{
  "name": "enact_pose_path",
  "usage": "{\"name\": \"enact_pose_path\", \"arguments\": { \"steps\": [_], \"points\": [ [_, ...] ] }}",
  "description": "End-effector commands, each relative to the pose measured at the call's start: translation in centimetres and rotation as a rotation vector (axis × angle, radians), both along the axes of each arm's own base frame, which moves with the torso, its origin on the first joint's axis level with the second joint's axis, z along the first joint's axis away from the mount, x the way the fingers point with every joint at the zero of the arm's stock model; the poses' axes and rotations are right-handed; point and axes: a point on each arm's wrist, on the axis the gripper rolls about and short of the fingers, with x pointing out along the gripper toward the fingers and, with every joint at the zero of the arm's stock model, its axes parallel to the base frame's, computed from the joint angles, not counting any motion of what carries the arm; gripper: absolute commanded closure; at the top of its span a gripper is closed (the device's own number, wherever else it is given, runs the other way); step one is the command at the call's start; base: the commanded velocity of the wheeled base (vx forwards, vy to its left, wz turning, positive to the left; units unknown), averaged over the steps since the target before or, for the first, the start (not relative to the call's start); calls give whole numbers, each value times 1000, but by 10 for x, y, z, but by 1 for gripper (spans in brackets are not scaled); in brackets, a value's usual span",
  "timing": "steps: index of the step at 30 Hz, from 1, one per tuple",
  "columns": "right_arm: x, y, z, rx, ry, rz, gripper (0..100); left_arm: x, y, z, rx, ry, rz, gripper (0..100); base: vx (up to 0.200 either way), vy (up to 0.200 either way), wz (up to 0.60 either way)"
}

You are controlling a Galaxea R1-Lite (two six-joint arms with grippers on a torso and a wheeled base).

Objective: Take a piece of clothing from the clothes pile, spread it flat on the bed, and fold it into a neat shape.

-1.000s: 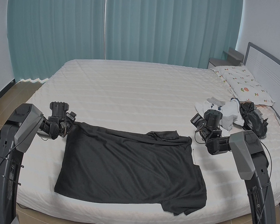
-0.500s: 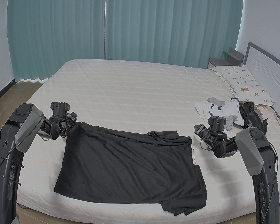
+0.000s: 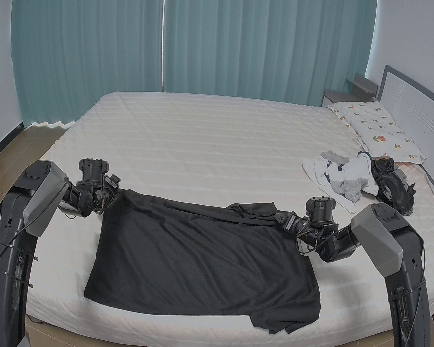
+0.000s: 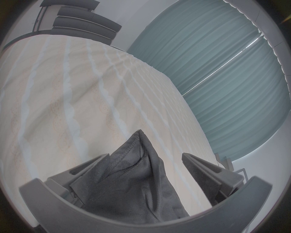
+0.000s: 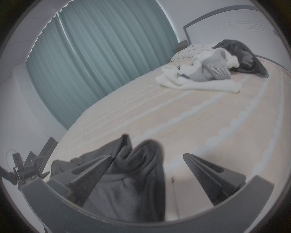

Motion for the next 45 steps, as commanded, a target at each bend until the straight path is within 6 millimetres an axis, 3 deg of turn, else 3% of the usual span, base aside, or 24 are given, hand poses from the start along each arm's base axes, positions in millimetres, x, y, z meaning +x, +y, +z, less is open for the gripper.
{"name": "enact_pose_path", "arguments": {
  "steps": [1,2,3,8,14,22,27,32,33,39,42,44,45],
  "points": [
    [6,4,-13,0,2,-6,0,0,0,1,0,-2,0,0,0,0,0],
    [8,4,-13,1,-3,-7,0,0,0,1,0,-2,0,0,0,0,0],
    [9,4,-15,1,-4,-7,100,0,0,0,0,0,0,0,0,0,0],
    [24,4,-22,-5,-61,-61,100,0,0,0,0,0,0,0,0,0,0],
    [52,-2,6,9,-222,-158,100,0,0,0,0,-2,0,0,0,0,0],
    [59,-31,28,17,-277,-208,100,0,0,0,0,0,0,0,0,0,0],
    [62,-53,24,11,-269,-243,100,0,-2,0,1,3,-5,0,0,0,0],
    [61,-56,6,-2,-234,-253,100,-2,-6,-3,2,12,-17,0,0,0,0],
    [60,-51,0,-11,-219,-243,0,-2,-7,-3,0,14,-23,0,0,0,0],
    [60,-48,3,-43,-237,-249,0,-2,-7,-3,-1,12,-24,0,0,0,0],
    [60,-52,29,-41,-272,-278,0,-2,-7,-1,-3,11,-24,0,0,0,0],
    [57,-55,34,-37,-263,-282,0,-2,-7,1,-3,6,-24,0,0,0,0],
    [48,-59,43,-40,-237,-285,0,-5,-7,6,-4,0,-24,0,0,0,0]
  ]
}}
